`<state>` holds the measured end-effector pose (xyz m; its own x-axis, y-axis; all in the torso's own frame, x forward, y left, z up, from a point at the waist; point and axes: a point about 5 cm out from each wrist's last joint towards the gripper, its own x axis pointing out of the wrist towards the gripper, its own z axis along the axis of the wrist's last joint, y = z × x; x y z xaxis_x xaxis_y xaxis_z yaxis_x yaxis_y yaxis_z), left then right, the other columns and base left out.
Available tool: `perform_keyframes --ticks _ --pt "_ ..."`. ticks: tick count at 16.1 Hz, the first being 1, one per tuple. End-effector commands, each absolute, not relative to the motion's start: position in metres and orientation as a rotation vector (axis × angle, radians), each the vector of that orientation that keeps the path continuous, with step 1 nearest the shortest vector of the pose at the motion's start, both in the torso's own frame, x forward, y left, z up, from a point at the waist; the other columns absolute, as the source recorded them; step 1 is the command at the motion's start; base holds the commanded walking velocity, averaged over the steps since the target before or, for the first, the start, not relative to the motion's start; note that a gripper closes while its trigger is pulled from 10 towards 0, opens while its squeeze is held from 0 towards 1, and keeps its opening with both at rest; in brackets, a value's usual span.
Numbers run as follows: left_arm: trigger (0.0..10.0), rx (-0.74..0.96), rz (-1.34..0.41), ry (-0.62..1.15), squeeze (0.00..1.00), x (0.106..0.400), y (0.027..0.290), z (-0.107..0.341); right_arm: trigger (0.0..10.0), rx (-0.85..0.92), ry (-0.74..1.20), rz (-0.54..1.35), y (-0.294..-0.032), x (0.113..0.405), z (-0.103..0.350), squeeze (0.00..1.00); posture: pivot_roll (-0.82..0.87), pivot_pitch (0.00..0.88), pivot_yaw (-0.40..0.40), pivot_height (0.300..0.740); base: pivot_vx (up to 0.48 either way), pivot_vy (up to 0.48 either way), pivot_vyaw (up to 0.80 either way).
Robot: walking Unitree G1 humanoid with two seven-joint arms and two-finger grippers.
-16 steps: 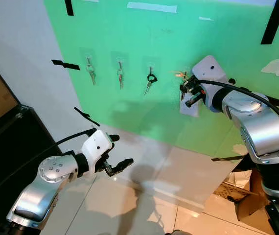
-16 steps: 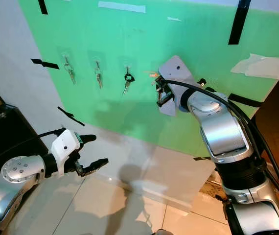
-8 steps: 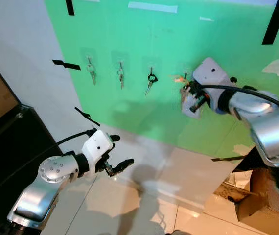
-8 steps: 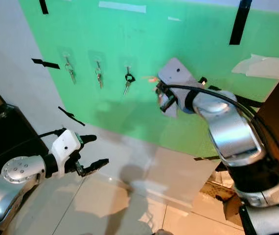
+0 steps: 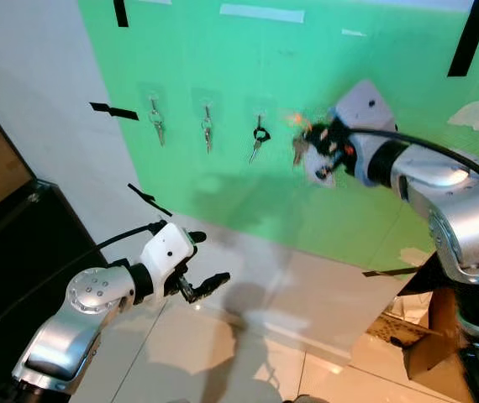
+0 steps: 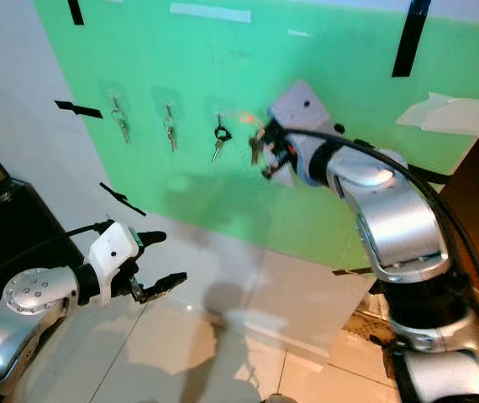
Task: Hang keys on a hook
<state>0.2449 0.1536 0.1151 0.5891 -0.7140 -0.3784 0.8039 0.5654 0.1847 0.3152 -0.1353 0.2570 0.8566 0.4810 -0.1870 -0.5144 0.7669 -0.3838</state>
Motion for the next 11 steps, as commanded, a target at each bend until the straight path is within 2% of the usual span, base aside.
perform_keyframes --ticks 1,6,11 --pt "10.0 0.366 -0.91 0.27 0.0 0.243 0.154 0.118 10.0 -0.39 0.073 0.505 -0.138 0.319 0.261 0.0 -0.05 0.0 0.014 0.74 0.0 0.0 0.0" --pt "10.0 0.365 -0.912 0.27 0.0 0.243 0.154 0.118 10.0 -0.367 0.076 0.37 -0.145 0.327 0.25 0.0 -0.05 0.0 0.015 0.74 0.0 0.0 0.0" --pt "10.0 0.365 -0.911 0.27 0.0 0.244 0.153 0.119 10.0 -0.455 0.112 0.262 -0.163 0.328 0.237 0.0 -0.04 0.0 0.016 0.74 0.0 0.0 0.0"
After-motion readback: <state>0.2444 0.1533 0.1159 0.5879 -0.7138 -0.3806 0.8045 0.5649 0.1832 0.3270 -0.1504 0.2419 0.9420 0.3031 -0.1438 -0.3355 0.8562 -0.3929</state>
